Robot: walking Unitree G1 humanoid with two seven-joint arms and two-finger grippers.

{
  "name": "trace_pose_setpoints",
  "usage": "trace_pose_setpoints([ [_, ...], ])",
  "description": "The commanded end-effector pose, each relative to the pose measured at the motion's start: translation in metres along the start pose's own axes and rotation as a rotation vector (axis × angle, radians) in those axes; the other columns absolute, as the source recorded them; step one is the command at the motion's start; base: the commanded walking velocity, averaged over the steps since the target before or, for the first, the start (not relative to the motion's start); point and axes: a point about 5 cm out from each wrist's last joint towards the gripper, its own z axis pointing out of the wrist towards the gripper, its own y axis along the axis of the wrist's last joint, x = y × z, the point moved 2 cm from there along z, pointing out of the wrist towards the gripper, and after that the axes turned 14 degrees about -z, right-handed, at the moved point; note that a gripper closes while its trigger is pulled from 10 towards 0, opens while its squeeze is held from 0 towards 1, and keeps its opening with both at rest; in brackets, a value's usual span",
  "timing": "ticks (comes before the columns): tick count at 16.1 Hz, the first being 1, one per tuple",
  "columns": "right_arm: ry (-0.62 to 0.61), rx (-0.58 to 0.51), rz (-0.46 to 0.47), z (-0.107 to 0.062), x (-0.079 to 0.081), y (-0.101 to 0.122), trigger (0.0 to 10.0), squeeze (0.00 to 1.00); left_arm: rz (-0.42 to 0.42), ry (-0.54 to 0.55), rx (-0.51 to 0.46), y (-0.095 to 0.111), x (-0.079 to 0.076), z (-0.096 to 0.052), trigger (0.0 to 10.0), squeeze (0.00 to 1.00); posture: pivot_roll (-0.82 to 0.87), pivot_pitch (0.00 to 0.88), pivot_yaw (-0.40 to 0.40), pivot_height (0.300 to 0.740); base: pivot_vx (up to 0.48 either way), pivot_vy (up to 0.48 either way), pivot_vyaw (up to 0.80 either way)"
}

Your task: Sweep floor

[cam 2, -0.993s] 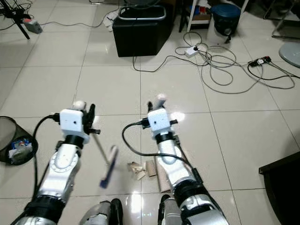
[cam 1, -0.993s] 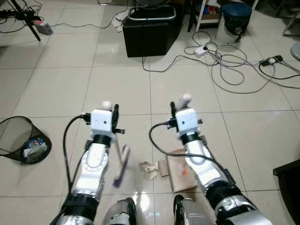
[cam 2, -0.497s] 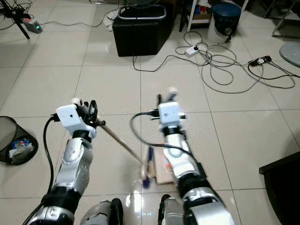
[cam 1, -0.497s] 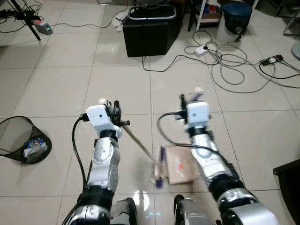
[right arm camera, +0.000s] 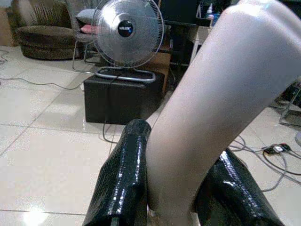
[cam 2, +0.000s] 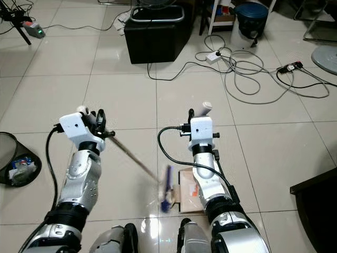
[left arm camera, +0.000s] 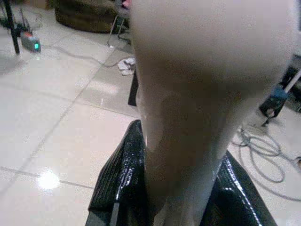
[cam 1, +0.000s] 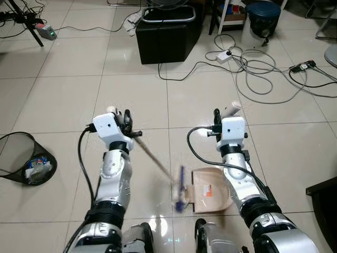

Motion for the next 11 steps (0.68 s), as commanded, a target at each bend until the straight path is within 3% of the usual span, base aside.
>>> trace_pose_setpoints([
  [1, 0.019, -0.013, -0.041, -0.006, 0.003, -0.002, 10.0, 0.00, 0.109, -0.042, -0.016, 0.002, 0.001, -0.002, 10.0, 0.00, -0.02, 0.206, 0.042, 0.740, 0.000, 0.000, 0.00],
  [4, 0.036, -0.038, -0.081, -0.006, 0.008, 0.001, 10.0, 0.00, 0.213, -0.091, -0.020, 0.004, 0.005, -0.005, 10.0, 0.00, -0.02, 0.220, 0.039, 0.740, 0.000, 0.000, 0.00],
  [7, 0.036, -0.031, -0.067, -0.007, 0.012, 0.001, 10.0, 0.00, 0.195, -0.085, -0.029, 0.006, 0.007, -0.006, 10.0, 0.00, -0.01, 0.229, 0.037, 0.740, 0.000, 0.000, 0.00],
  [11, 0.043, -0.011, -0.071, -0.013, 0.021, -0.002, 10.0, 0.00, 0.184, -0.087, 0.034, -0.011, 0.002, -0.013, 10.0, 0.00, -0.01, 0.243, 0.038, 0.740, 0.000, 0.000, 0.00],
])
